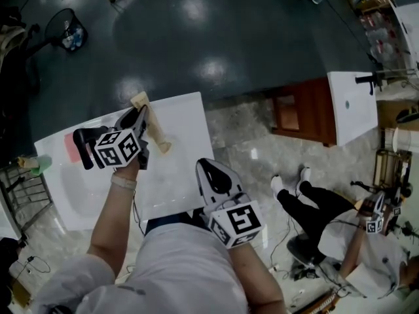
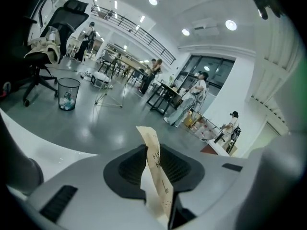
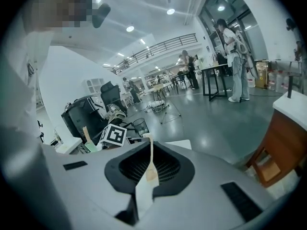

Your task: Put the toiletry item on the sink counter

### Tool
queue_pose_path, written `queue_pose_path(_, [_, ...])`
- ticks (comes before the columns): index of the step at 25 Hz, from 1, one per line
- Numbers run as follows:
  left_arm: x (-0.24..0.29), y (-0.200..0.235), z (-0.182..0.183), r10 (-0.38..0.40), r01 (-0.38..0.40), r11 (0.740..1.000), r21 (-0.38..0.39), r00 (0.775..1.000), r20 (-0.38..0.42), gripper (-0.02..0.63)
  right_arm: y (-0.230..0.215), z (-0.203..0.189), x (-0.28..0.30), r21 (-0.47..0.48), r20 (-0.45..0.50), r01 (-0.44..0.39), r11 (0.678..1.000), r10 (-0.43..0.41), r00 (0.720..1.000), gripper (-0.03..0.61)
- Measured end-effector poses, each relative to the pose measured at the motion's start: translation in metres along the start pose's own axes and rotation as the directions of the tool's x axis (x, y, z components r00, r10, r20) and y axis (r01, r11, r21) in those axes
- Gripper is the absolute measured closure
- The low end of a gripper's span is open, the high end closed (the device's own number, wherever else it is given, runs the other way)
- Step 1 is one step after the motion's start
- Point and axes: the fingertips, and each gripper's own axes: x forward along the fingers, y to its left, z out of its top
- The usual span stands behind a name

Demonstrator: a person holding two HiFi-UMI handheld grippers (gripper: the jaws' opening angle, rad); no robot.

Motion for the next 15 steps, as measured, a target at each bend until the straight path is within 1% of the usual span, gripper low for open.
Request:
queue_pose_path(5, [0.006,0.015,-0.008,0.037,-0.036,0.999,0.032,0.999,-0.01,0.507,0.0,-0.009,0.001,0.002,0.003,0.012,1.0,-0.012,1.0,0.554])
queue_pose_path(10, [0.006,0.021,-0.014,0.051,-0.05,0.998,0.045,0.999,-0.017,0.466,0.002,-0.014,-0.002,0.002,0.004,0.017,1.0,-0.017,1.0,0.554])
queue_pose_path(11, [0.006,0.022,-0.014,0.053,-0.052,0.997,0.049,0.998,-0.015,0.457,0.002,-0.015,-0.003,0.002,0.004,0.017,1.0,-0.017,1.0,0.554])
queue_pose_path(15, [0.009,0.016,-0.013,0.072,-0.071,0.996,0.058,0.997,-0.015,0.383,-0.004,-0.011,-0.011,-0.001,0.009,0.014,1.0,-0.014,1.0,0.554])
